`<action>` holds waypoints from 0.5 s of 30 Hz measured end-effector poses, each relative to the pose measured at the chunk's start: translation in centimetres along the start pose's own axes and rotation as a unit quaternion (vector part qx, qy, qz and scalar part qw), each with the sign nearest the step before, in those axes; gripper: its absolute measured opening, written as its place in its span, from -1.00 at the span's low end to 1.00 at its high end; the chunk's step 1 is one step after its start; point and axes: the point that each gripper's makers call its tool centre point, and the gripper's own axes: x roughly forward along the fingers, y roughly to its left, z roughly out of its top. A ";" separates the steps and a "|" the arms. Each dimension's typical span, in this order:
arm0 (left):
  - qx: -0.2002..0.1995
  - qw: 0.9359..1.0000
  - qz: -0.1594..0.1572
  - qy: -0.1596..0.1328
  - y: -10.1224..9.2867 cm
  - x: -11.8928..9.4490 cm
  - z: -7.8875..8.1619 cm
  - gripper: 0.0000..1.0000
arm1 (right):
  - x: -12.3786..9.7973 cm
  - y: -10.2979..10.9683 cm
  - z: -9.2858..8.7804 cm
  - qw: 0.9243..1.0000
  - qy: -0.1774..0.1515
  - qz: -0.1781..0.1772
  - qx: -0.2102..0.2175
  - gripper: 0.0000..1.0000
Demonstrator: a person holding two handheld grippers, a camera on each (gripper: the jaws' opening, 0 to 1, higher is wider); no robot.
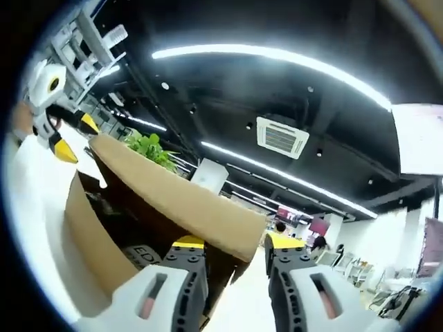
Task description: Operate the shoe box by opening the lid, removing the specified soft item, and placing it in the target area until the item is outside and the box remains undamaged.
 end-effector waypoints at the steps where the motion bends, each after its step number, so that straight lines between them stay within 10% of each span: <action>1: 0.001 1.000 -0.001 -0.001 -0.1 0.0 0.1 -0.13 | 0.1 0.0 0.0 1.000 -0.002 -0.002 0.003 -0.47; 15: 0.010 0.999 -0.039 -0.009 -0.5 0.0 0.7 -0.22 | 1.6 -1.4 -0.1 1.000 0.006 -0.005 -0.006 -0.61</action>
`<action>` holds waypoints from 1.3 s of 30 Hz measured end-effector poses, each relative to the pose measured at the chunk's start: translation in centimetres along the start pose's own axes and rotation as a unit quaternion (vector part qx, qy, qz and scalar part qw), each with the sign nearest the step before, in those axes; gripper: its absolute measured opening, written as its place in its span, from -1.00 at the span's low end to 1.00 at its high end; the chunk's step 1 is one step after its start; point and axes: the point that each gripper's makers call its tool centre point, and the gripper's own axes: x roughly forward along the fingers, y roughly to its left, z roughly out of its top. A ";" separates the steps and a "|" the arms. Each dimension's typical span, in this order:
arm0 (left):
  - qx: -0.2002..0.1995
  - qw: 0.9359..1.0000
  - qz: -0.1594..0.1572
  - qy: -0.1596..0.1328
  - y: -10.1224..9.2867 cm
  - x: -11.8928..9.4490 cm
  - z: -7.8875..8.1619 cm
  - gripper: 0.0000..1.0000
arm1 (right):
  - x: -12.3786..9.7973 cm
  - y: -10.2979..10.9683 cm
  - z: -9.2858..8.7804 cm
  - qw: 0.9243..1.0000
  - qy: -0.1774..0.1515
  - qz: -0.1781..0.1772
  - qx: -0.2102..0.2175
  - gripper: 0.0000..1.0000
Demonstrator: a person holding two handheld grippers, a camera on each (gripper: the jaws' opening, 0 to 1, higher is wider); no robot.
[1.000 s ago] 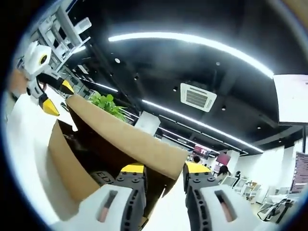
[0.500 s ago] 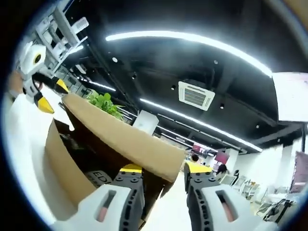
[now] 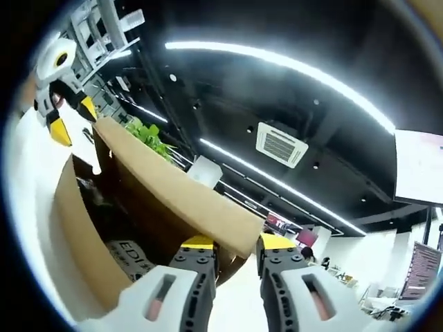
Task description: Operate the shoe box by opening the lid, removing the specified soft item, and placing it in the target area until the item is outside and the box remains undamaged.
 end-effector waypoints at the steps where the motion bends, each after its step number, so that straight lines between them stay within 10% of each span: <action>1: -0.003 1.000 -0.007 0.000 -0.3 0.0 0.0 -0.22 | 0.0 -0.1 0.0 1.000 0.004 0.005 0.010 -0.61; 7: 0.034 0.998 -0.043 0.024 -1.7 0.5 -0.9 -0.25 | 0.5 -0.7 0.0 0.998 -0.004 -0.001 0.060 -0.69; 20: -0.083 0.987 -0.129 0.049 -2.2 0.7 -3.2 -0.14 | 0.5 -1.2 -0.8 0.988 0.005 -0.005 0.153 -0.93; 35: -0.047 0.983 -0.164 0.075 -3.2 0.9 -4.6 0.02 | 0.6 -1.4 0.1 1.000 0.014 -0.008 -0.021 -0.89; 39: -0.047 0.981 -0.169 0.084 -3.0 0.9 -5.2 -0.10 | 0.6 -1.4 0.2 1.000 0.014 -0.006 -0.012 -0.89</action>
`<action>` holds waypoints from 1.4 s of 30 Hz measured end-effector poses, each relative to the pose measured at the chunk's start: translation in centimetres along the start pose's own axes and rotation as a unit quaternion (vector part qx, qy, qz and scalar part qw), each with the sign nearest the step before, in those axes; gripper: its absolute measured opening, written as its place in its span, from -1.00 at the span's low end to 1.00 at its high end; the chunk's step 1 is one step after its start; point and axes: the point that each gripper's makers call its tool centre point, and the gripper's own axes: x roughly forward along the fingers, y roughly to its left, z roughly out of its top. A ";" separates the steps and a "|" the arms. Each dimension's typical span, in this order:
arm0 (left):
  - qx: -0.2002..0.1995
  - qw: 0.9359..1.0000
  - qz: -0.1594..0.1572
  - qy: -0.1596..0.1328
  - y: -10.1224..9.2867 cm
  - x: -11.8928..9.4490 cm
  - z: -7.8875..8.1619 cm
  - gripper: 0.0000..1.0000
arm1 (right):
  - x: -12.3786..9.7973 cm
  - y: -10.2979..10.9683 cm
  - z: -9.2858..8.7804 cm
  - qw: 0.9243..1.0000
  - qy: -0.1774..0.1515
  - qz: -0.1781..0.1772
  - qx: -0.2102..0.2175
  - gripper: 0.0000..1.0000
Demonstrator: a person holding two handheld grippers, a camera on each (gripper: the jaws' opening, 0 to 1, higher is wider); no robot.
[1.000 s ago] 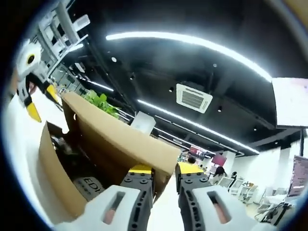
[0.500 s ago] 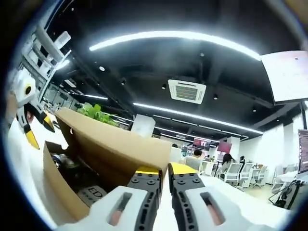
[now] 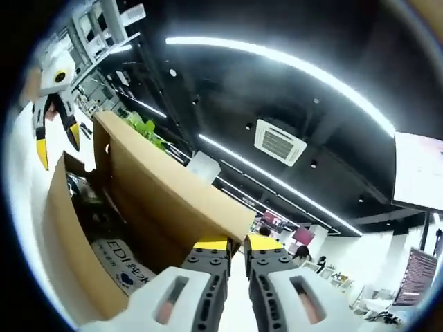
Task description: Operate the shoe box by opening the lid, removing the specified soft item, and placing it in the target area until the item is outside and the box remains undamaged.
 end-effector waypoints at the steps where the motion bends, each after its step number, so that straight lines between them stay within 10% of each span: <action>1: 0.000 1.000 -0.002 0.004 0.3 0.1 0.0 -0.12 | 0.0 0.0 0.0 1.000 0.000 0.001 -0.001 -0.89; 16: -0.068 0.993 -0.099 0.004 0.9 -0.7 1.9 -0.57 | 1.4 -0.8 0.5 1.000 0.017 0.018 -0.001 -0.88; 29: -0.004 0.982 -0.172 0.083 0.3 -0.1 0.9 -0.75 | 1.2 -0.6 0.6 0.998 0.025 0.026 -0.044 -0.87; 42: -0.001 0.974 -0.209 0.087 -1.1 1.6 -0.6 -0.63 | 1.3 -0.4 0.6 0.998 0.029 0.032 -0.042 -0.86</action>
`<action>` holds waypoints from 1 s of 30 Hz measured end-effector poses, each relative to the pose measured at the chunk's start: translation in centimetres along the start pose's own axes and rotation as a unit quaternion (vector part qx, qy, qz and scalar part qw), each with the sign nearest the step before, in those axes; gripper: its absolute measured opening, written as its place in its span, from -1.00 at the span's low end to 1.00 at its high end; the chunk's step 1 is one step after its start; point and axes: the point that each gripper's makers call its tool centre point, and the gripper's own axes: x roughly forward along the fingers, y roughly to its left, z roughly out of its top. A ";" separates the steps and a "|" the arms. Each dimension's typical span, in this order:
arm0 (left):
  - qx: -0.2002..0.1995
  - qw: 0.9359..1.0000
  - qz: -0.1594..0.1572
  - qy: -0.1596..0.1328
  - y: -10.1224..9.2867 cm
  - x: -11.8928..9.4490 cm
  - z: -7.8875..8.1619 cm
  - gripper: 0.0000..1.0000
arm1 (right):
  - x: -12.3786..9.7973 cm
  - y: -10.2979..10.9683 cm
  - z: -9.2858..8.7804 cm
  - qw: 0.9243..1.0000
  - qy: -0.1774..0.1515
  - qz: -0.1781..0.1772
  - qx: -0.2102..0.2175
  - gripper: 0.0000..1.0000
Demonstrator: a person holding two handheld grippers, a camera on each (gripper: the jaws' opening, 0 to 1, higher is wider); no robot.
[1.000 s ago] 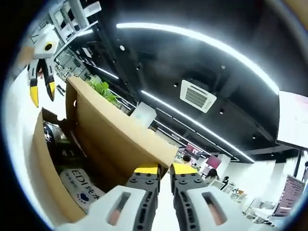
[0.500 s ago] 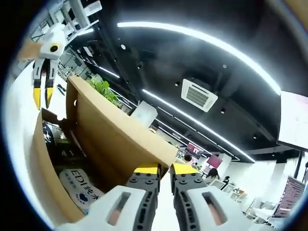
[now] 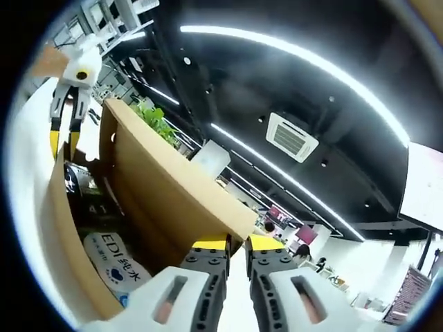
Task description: Operate the shoe box by opening the lid, removing the specified soft item, and placing it in the target area until the item is outside and the box remains undamaged.
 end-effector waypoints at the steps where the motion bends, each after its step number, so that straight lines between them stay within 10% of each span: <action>1: -0.001 1.000 -0.003 0.003 0.1 0.1 0.0 -0.63 | 0.1 0.0 0.0 1.000 0.000 0.001 0.001 -0.86; 30: 0.017 0.992 -0.112 0.054 -2.1 1.1 -0.2 -0.72 | 1.8 -0.9 0.2 1.000 -0.004 0.025 -0.003 -0.85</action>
